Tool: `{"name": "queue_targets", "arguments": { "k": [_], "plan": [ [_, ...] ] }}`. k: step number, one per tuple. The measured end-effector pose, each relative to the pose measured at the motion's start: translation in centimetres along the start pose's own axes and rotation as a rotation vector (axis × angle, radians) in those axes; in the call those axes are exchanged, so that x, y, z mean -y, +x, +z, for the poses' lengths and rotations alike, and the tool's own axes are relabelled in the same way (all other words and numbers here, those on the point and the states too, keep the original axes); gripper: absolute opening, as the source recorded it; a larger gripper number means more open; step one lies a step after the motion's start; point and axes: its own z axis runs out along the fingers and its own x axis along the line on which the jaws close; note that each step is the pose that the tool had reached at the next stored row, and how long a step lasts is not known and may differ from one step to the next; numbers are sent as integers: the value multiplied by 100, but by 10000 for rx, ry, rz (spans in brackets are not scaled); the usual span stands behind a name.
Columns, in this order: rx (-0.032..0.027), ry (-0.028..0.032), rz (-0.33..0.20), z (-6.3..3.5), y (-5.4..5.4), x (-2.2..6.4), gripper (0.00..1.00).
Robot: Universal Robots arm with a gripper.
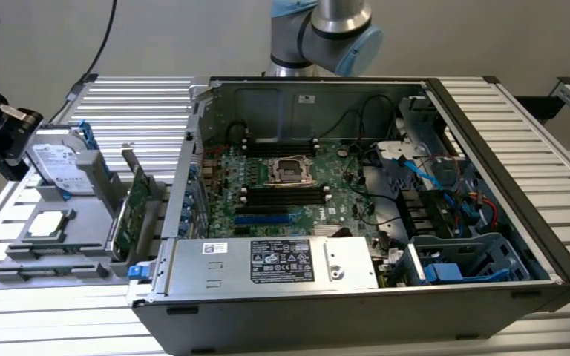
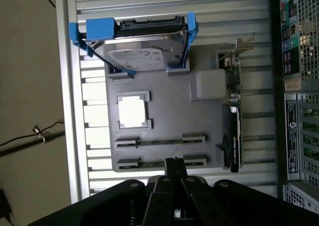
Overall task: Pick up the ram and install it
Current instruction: 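Pick up the ram and move it above insertion slot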
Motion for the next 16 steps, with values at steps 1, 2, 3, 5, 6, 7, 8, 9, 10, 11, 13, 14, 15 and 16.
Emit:
{"name": "queue_targets", "arguments": {
  "k": [1,2,3,5,6,7,8,9,10,11,13,14,15,16],
  "plan": [
    [0,0,0,0,0,0,11],
    [0,-1,0,0,0,0,11],
    [0,0,0,0,0,0,11],
    [0,0,0,0,0,0,11],
    [0,0,0,0,0,0,11],
    [0,0,0,0,0,0,11],
    [0,0,0,1,0,0,11],
    [3,-2,-14,14,12,1,11],
    [-5,4,-167,30,12,3,11],
    [-13,5,-346,40,11,3,11],
    [-23,-8,-705,61,11,4,11],
    [-32,-12,-886,70,10,4,11],
    [-41,-16,-1066,78,10,4,11],
    [-49,-18,-1256,87,10,5,11]
  ]
}}
